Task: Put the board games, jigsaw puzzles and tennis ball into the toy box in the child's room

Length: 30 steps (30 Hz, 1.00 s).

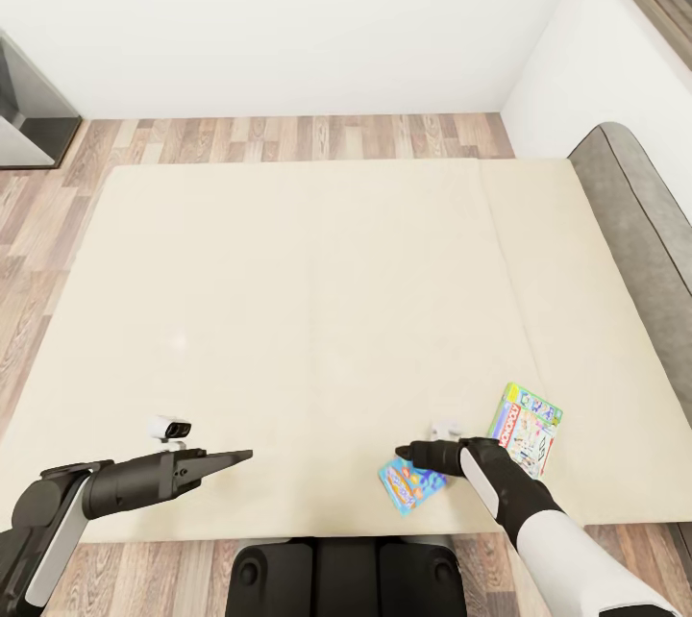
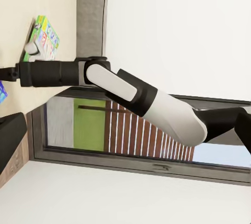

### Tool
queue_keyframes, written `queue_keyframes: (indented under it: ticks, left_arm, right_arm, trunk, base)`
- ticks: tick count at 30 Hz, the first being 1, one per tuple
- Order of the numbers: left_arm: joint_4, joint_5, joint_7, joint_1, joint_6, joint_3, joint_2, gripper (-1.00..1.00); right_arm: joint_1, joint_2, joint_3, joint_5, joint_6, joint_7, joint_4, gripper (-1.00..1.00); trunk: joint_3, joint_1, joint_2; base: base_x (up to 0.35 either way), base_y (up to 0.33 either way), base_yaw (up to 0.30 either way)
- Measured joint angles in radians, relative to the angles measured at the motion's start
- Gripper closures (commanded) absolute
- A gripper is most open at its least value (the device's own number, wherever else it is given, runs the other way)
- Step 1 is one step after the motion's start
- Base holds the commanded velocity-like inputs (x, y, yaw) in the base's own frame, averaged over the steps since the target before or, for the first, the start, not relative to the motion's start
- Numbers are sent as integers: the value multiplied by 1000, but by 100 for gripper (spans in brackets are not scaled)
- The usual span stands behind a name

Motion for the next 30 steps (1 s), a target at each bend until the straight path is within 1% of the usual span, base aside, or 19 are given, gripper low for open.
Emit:
queue_keyframes:
  ticks: [5, 16, 24, 30]
  left_arm:
    - [0, 0, 0, 0, 0, 0, 0, -100]
    - [0, 0, 0, 0, 0, 0, 0, -100]
    - [0, 0, 0, 0, 0, 1, 0, -100]
    - [0, 0, -1, 0, 0, 1, 1, -100]
  right_arm:
    - [0, 0, 1, 3, 19, -3, 0, -100]
    - [0, -8, 5, 3, 28, -3, 0, -100]
    - [0, -11, 5, 3, 69, -4, 0, -100]
    - [0, -13, 8, 5, 76, -4, 1, -100]
  trunk:
    - [0, 0, 0]
    - [0, 0, 0]
    - [0, 0, 0]
    - [0, 0, 0]
  base:
    - [0, 0, 0]
    - [0, 0, 0]
    - [0, 0, 0]
    - [0, 0, 0]
